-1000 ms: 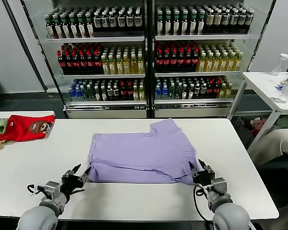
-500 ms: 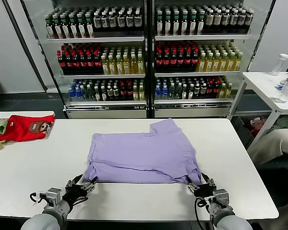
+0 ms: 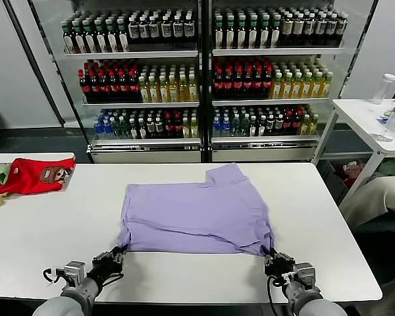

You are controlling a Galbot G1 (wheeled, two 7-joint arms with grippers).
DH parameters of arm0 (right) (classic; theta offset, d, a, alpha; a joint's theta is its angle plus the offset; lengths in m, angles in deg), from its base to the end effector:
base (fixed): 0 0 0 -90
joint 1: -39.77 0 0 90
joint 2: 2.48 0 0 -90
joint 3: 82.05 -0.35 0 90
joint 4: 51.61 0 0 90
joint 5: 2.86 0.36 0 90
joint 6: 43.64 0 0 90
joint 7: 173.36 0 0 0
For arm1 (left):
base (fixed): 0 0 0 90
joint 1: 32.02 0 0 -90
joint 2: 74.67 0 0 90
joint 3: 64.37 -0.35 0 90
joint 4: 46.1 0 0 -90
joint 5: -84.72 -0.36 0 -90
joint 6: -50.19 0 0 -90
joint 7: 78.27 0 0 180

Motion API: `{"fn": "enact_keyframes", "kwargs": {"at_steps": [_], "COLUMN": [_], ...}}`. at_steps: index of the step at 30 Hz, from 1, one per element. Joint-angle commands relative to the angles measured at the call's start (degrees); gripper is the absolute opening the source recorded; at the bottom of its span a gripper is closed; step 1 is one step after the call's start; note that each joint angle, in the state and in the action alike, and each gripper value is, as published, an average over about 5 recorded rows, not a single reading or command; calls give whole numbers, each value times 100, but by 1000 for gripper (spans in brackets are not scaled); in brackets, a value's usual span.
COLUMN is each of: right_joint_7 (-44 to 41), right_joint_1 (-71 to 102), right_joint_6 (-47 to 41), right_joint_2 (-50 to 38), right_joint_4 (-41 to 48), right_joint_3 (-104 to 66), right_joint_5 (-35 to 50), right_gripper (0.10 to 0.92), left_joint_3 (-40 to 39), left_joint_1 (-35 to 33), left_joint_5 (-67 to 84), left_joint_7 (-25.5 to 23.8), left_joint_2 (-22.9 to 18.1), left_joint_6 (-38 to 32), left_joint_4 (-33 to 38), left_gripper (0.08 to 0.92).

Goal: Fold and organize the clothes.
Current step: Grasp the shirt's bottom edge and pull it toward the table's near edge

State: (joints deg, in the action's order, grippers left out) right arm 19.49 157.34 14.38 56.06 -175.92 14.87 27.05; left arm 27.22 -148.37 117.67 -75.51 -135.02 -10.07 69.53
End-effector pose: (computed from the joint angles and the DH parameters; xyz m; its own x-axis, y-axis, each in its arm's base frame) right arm 0.1950 -0.0462 -0.2644 -0.8286 -0.1599 0.5366 -0.1977 0.9802 -0.0132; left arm 0.2178 0.1039 -0.2913 -0.8240 0.1640 0.5423 0.1468 0.9863 -0.0752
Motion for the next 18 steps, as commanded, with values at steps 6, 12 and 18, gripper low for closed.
{"fn": "enact_keyframes", "kwargs": {"at_steps": [6, 12, 18], "right_joint_7": [-13, 5, -27], "right_joint_1": [1940, 2138, 1992], "right_joint_6": [-117, -121, -120], "right_joint_2": [-72, 91, 66], "right_joint_4": [-1746, -1718, -1788], "right_joint_3": [-828, -636, -713], "right_joint_5": [-226, -475, -472], "right_gripper": [112, 112, 169], "left_joint_3": [786, 1122, 1319], "left_joint_1": [-1717, -1789, -1771], "left_joint_5": [176, -4, -111], "left_joint_7": [31, -286, -168], "left_joint_2": [479, 617, 599], "left_joint_6": [-110, -77, -127], "left_joint_4": [1335, 904, 983], "left_gripper": [108, 108, 155]}}
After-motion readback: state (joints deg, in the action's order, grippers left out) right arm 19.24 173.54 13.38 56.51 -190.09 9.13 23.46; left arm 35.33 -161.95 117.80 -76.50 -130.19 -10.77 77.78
